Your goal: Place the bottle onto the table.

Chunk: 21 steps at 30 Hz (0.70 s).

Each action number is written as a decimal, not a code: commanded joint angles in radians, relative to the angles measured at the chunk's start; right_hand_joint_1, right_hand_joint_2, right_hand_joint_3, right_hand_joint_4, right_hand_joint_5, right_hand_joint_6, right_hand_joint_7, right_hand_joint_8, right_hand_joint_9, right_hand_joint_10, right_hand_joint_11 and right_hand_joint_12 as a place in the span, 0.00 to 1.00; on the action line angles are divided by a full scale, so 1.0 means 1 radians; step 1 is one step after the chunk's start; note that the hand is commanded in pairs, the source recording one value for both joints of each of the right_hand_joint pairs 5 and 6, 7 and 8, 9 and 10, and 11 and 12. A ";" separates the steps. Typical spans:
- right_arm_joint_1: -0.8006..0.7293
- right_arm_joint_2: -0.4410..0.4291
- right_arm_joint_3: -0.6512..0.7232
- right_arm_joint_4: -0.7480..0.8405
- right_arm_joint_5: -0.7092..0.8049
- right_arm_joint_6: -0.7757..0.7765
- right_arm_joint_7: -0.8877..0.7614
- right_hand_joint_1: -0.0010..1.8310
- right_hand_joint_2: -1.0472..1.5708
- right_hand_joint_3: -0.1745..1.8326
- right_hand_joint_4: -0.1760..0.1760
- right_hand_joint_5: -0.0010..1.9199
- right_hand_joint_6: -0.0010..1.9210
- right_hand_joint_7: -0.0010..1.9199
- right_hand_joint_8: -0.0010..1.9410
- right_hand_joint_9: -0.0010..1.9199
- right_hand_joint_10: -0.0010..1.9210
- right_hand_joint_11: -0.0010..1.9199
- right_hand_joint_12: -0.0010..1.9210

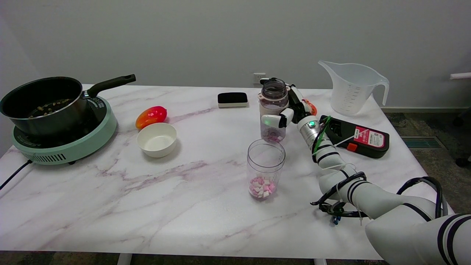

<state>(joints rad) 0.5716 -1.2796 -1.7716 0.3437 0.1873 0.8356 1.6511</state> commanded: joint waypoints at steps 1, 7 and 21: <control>-0.027 0.016 0.006 0.032 0.002 0.005 -0.002 0.73 0.16 0.74 0.50 0.27 0.27 0.44 0.43 0.33 0.33 0.38 0.38; -0.074 0.075 0.007 0.119 0.002 -0.017 -0.002 0.73 0.09 0.79 0.50 0.22 0.22 0.38 0.38 0.32 0.32 0.35 0.35; -0.259 0.227 0.087 0.398 -0.010 -0.167 -0.041 0.71 0.01 0.78 0.50 0.11 0.11 0.29 0.29 0.26 0.26 0.29 0.29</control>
<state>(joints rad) 0.4827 -1.1926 -1.7616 0.4944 0.1881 0.7963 1.6443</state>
